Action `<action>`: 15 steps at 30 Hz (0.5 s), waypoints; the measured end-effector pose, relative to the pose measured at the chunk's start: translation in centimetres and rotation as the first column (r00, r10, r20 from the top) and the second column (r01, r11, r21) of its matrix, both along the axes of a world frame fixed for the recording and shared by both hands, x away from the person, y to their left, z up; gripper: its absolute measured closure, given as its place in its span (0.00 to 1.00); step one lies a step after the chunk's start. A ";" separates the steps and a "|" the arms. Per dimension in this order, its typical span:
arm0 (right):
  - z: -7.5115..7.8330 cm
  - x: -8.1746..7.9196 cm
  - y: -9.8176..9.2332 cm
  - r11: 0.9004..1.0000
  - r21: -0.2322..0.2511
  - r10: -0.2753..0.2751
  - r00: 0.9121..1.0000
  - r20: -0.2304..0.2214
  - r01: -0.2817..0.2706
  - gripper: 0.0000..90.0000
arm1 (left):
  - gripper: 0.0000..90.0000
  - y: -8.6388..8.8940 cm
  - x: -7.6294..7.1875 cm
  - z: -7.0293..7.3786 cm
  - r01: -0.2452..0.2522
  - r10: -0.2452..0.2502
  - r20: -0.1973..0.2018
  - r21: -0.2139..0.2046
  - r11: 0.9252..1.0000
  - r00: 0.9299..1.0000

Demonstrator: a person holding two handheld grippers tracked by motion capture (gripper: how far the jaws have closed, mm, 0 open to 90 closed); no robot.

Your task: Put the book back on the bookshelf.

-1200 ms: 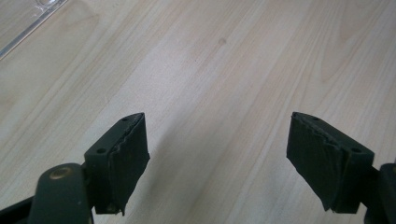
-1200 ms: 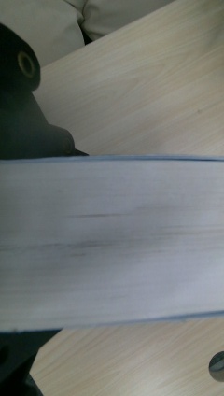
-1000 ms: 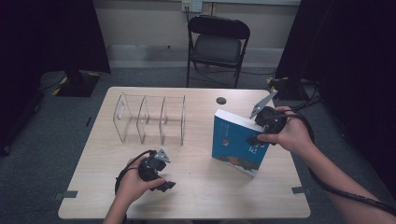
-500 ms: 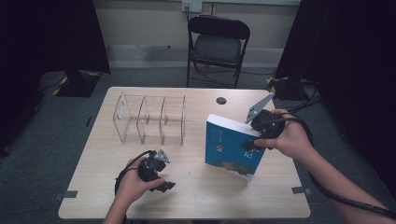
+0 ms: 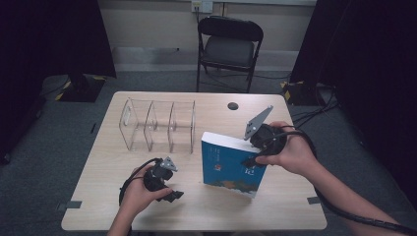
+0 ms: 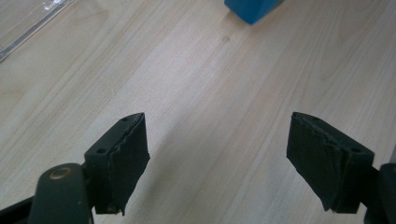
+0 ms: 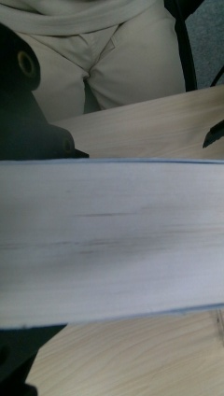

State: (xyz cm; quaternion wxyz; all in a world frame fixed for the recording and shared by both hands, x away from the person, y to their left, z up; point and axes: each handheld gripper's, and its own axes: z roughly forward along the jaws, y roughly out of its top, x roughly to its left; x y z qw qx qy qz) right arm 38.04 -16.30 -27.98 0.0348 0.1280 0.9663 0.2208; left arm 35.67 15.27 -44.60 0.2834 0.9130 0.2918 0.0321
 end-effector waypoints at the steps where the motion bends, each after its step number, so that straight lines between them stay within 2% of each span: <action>1: -0.1 -0.1 0.3 1.000 -0.002 0.012 1.000 0.001 -0.012 0.68 | 0.23 0.0 0.0 0.1 0.002 -0.002 0.001 -0.001 1.000 1.000; 9: -0.7 -0.6 2.5 0.996 0.018 0.092 0.996 -0.002 -0.092 0.68 | 0.23 0.3 -0.2 0.3 -0.004 0.004 0.012 -0.016 1.000 1.000; 15: -1.4 -0.6 3.0 0.992 0.031 0.120 0.993 -0.006 -0.120 0.68 | 0.23 0.5 -0.3 0.4 -0.012 0.013 0.020 -0.029 1.000 1.000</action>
